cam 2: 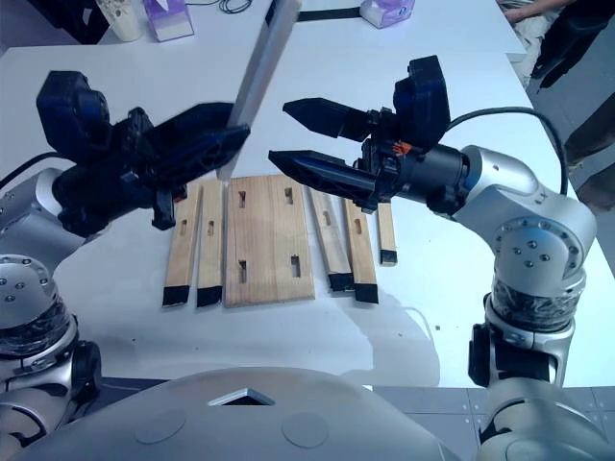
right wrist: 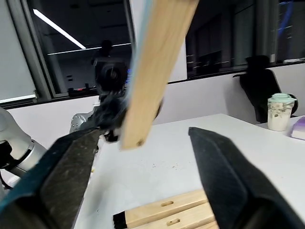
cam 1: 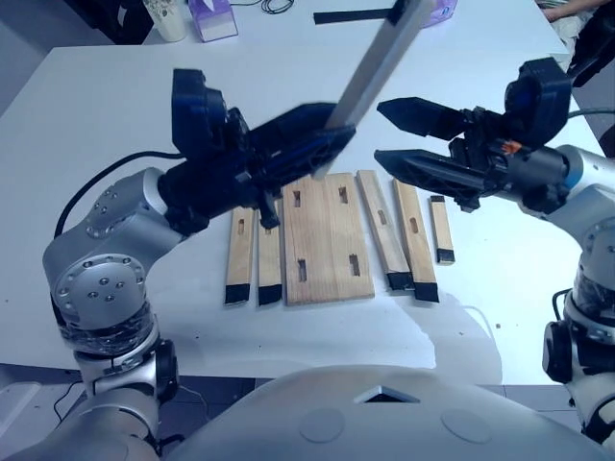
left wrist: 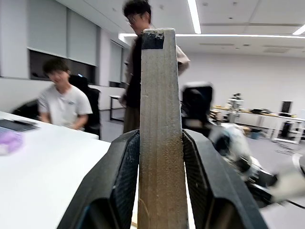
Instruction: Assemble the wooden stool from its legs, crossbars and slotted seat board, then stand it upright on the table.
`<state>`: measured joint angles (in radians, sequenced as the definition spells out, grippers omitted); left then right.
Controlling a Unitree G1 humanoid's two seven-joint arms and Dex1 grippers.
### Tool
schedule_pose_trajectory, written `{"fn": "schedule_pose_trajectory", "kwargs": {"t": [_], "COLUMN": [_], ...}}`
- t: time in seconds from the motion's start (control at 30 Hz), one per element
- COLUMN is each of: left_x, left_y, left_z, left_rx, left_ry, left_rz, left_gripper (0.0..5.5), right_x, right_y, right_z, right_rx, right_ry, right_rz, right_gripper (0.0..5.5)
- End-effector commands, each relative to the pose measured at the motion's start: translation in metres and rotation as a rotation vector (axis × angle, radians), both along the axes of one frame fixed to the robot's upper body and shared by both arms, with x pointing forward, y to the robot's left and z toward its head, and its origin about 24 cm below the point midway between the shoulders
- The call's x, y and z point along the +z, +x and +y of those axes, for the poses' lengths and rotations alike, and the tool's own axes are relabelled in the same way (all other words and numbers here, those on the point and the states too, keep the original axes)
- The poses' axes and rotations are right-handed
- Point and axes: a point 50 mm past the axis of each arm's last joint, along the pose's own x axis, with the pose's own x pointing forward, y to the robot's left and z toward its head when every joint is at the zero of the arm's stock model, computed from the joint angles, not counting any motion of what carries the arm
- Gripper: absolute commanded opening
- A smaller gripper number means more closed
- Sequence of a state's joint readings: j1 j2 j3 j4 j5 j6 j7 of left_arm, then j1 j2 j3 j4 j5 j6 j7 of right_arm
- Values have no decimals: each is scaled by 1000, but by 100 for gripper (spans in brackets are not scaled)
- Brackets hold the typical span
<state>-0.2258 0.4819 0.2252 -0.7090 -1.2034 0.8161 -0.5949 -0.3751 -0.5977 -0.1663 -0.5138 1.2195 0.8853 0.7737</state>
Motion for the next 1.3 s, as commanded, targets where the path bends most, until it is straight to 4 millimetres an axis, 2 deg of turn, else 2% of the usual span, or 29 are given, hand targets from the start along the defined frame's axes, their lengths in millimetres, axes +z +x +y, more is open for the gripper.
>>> {"fn": "schedule_pose_trajectory", "kwargs": {"t": [0.03, 0.37, 0.9, 1.3], "left_x": [-10, -15, -29, -31], "left_y": [-1, -8, -12, -13], "left_z": [2, -5, -8, -9], "left_rx": [-12, -57, -78, -114], "left_ry": [38, 40, 67, 58], "left_rz": [39, 61, 110, 135], "left_gripper": [131, 131, 131, 131], "right_x": [4, -9, -5, -9], "right_y": [-5, -2, -4, -10], "right_z": [0, 9, 11, 11], "right_rx": [75, 65, 115, 168], "right_ry": [-34, -106, -60, -91], "right_rz": [14, 8, 35, 58], "right_gripper": [364, 364, 364, 168]}}
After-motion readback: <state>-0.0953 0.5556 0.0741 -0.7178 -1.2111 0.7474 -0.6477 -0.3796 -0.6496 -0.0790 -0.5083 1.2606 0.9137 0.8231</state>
